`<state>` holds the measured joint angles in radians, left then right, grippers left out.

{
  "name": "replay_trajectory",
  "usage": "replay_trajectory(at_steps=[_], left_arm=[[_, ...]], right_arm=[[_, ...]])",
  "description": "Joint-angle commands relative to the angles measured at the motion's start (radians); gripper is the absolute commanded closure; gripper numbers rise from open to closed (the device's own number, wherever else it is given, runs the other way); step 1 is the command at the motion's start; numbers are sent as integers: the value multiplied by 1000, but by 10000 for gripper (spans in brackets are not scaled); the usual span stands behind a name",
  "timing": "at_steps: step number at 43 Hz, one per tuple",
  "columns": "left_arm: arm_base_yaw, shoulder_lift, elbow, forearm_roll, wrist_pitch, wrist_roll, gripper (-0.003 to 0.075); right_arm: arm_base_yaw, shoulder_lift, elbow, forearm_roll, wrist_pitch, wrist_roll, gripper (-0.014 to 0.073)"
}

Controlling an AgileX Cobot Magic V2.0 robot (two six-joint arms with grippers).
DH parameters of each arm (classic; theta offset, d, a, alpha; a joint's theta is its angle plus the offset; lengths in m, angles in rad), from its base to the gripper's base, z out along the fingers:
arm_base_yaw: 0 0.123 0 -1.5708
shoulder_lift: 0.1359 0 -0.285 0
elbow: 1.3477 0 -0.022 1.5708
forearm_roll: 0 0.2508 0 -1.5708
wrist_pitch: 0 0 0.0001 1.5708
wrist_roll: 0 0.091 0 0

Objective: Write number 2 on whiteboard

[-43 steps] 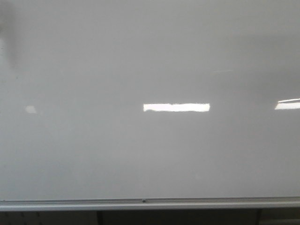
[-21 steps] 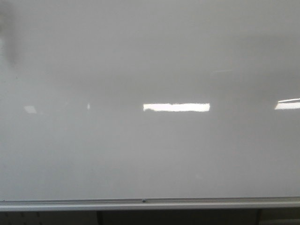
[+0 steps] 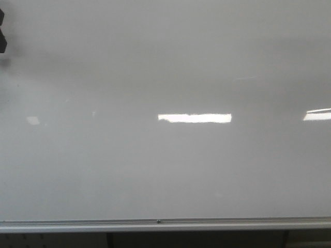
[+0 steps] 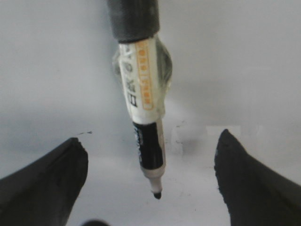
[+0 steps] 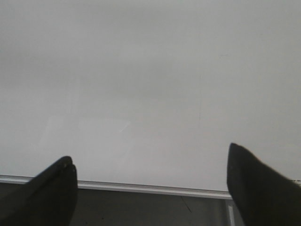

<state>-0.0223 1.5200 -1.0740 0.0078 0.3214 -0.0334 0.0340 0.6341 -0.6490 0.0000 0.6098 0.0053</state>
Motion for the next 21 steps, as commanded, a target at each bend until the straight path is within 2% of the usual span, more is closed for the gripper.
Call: replay_trajectory(at_steps=[1,10,15,21], left_arm=[[-4,-6,-52,-8,-73,-3,174],[-4,29,-66,-8,-101,-3,192],[-4,29,-66,-8,-113,-3,289],[-4,29,-66,-8,-113,-3,443]], right_arm=[[-5,5,-29,-11,-68,-5,-68],[-5,5,-29,-11,-68,-5,-68],[-5,5,-29,-11,-68,-5,-68],[-5,5,-29,-11,-68,-5,-68]])
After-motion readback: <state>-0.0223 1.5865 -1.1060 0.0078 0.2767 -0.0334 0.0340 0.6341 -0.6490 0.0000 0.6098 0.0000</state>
